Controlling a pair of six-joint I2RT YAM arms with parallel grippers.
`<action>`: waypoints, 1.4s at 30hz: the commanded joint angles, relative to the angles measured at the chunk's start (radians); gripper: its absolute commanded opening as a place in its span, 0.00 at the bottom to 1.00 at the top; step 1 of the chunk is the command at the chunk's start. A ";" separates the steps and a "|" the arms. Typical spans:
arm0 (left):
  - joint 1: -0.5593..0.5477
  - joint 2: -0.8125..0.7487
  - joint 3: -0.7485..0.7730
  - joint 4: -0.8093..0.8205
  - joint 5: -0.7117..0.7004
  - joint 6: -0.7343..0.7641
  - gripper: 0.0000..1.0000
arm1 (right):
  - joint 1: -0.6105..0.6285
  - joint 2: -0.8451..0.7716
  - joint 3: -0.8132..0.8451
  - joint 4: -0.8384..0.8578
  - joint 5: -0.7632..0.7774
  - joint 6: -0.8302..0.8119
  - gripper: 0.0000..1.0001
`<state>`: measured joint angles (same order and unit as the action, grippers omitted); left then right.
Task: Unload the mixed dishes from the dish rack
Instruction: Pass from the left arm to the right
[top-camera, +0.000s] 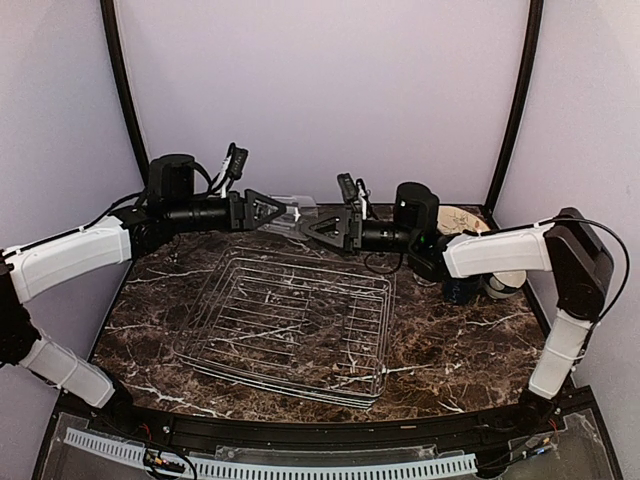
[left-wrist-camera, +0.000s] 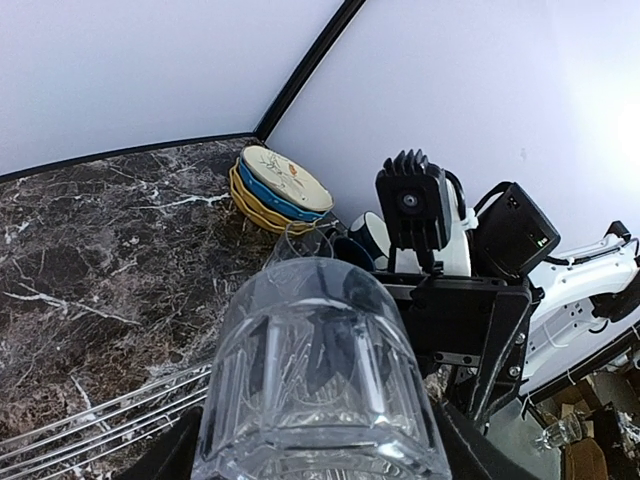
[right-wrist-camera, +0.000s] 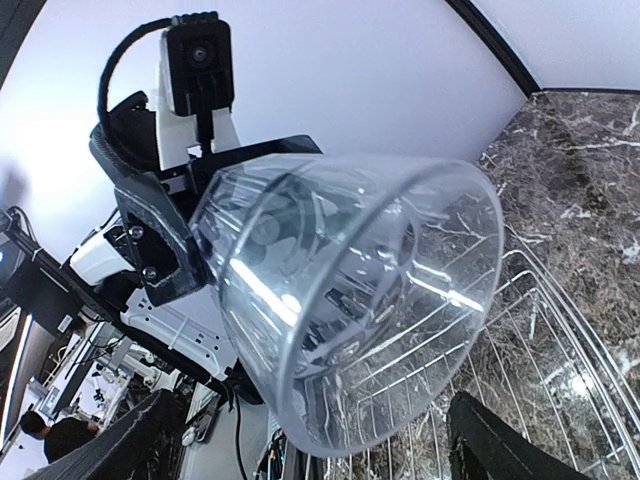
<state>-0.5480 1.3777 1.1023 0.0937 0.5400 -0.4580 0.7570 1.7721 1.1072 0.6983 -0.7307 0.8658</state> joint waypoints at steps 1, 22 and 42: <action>0.000 -0.013 -0.024 0.100 0.066 -0.058 0.27 | 0.011 0.034 0.035 0.180 -0.037 0.092 0.89; 0.000 0.079 -0.039 0.191 0.165 -0.170 0.32 | 0.004 0.051 0.021 0.255 -0.076 0.141 0.30; 0.000 0.065 -0.025 0.126 0.134 -0.112 0.68 | -0.027 -0.014 -0.033 0.231 -0.076 0.107 0.00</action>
<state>-0.5541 1.4624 1.0706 0.2642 0.7387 -0.6224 0.7460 1.7962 1.0985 0.9443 -0.8204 0.9932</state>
